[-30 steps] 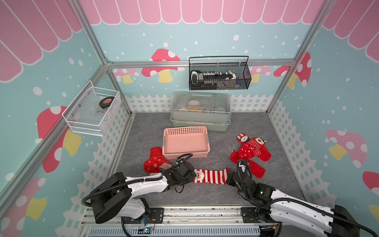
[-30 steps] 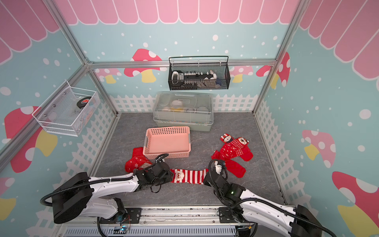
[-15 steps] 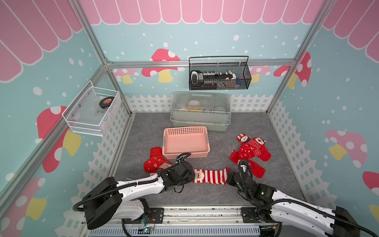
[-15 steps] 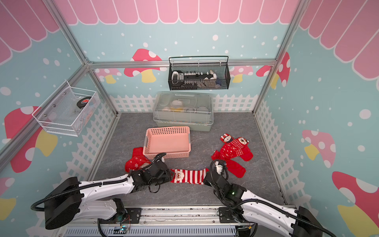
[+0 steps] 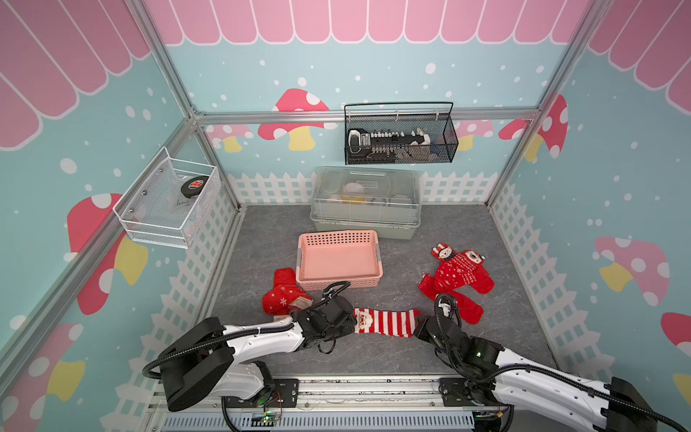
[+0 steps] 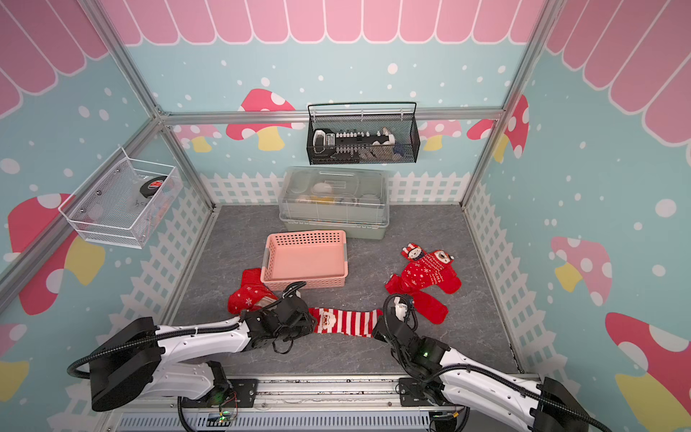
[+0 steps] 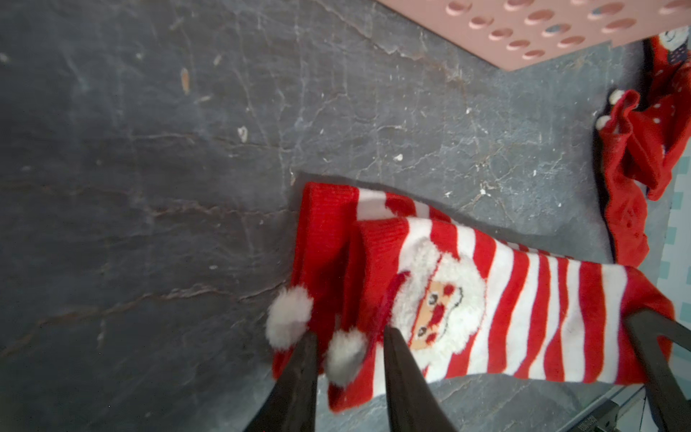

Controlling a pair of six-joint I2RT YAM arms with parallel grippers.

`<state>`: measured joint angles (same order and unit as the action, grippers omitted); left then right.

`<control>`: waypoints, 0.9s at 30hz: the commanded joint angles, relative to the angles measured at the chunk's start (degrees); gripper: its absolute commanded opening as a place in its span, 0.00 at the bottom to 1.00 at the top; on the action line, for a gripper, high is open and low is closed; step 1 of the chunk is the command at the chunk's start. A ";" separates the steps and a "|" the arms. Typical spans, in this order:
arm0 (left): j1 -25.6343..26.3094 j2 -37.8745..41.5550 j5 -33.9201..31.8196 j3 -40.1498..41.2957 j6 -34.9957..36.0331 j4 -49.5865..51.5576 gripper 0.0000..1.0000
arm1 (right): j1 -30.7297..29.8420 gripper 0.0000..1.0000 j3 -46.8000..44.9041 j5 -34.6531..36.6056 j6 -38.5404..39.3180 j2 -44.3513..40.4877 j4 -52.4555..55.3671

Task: Place the socks together as a pair
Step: Flatten out the sock.

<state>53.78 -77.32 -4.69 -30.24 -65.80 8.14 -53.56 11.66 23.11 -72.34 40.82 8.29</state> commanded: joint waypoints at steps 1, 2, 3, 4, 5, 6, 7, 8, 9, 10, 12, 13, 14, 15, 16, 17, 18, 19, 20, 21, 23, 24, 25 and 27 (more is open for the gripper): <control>0.36 -0.66 0.36 -0.15 -1.28 -1.93 0.25 | 0.31 0.00 -0.94 0.55 -1.45 -0.64 -0.98; 0.36 -0.44 0.41 -0.30 -1.13 -2.32 0.19 | 0.32 0.00 -0.85 0.45 -1.28 -0.61 -1.08; 0.36 -0.08 0.40 -0.60 -1.02 -2.32 0.17 | 0.32 0.00 -0.70 0.27 -0.87 -0.65 -1.17; 0.36 0.34 0.47 -0.84 -0.75 -2.09 0.16 | 0.34 0.00 -0.31 0.35 -0.36 -0.78 -0.98; 0.36 0.92 0.27 -1.22 -0.50 -1.61 0.15 | 0.31 0.00 0.23 0.22 0.39 -1.03 -0.58; 0.36 1.56 -0.01 -1.47 -0.44 -1.04 0.13 | 0.38 0.00 0.76 -0.12 1.27 -1.29 -0.47; 0.36 2.02 -0.24 -1.60 -0.40 -0.85 0.11 | 0.34 0.00 1.03 -0.25 1.70 -1.50 -0.62; 0.36 2.43 -0.27 -1.53 -0.47 -0.95 0.08 | 0.35 0.00 1.05 -0.65 2.16 -1.69 -1.01; 0.36 2.56 -0.13 -1.50 -0.47 -1.32 0.03 | 0.33 0.00 1.03 -0.78 2.54 -1.88 -1.54; 0.36 2.68 0.00 -1.67 -0.39 -1.37 0.01 | 0.33 0.00 1.01 -0.88 2.52 -2.03 -1.82; 0.25 2.82 0.84 -2.66 0.73 -0.55 0.00 | 0.31 0.00 1.00 -1.93 3.85 -2.56 -3.01; 0.27 3.07 0.91 -3.18 1.52 0.25 0.00 | 0.34 0.00 1.07 -2.51 4.41 -2.79 -3.85; 0.27 3.51 0.90 -3.89 2.54 1.53 0.00 | 0.33 0.00 1.05 -2.95 4.90 -3.02 -4.90; 0.27 4.15 0.14 -4.56 3.49 3.10 0.00 | 0.35 0.00 1.04 -3.32 4.91 -3.26 -5.73; 0.27 4.90 -0.73 -4.89 4.26 4.33 0.00 | 0.31 0.00 1.08 -3.42 6.44 -3.46 -6.29; 0.23 5.82 -2.14 -5.19 5.13 5.59 0.00 | 0.30 0.00 1.00 -3.61 6.77 -3.59 -7.01; 0.27 6.78 -3.55 -5.19 5.86 6.85 0.00 | 0.30 0.00 0.70 -3.73 6.94 -3.72 -8.13; 0.23 7.56 -4.90 -5.04 6.17 7.51 0.00 | 0.33 0.00 0.21 -3.85 6.93 -3.81 -8.95; 0.19 8.31 -5.89 -4.56 6.45 7.88 0.00 | 0.38 0.00 -0.38 -4.11 6.88 -3.82 -10.28; 0.14 8.87 -6.51 -4.05 6.72 7.86 0.00 | 0.28 0.00 -1.02 -4.50 7.08 -3.66 -12.12; 0.14 9.44 -7.00 -3.17 7.12 7.81 0.00 | 0.30 0.00 -1.85 -4.74 7.42 -3.31 -14.50; 0.09 9.42 -7.10 -2.86 7.35 7.83 0.00 | 0.29 0.00 -2.06 -4.54 7.47 -3.01 -15.07; 0.10 9.30 -7.09 -2.66 7.52 7.88 0.00 | 0.30 0.00 -2.21 -4.31 7.58 -2.76 -15.32; 0.01 8.91 -7.02 -2.50 7.72 8.02 0.00 | 0.26 0.00 -2.34 -3.78 7.60 -2.07 -15.75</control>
<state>53.80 -68.36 -9.32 -33.67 -59.57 14.37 -53.56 10.48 18.85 -65.32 38.11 -4.32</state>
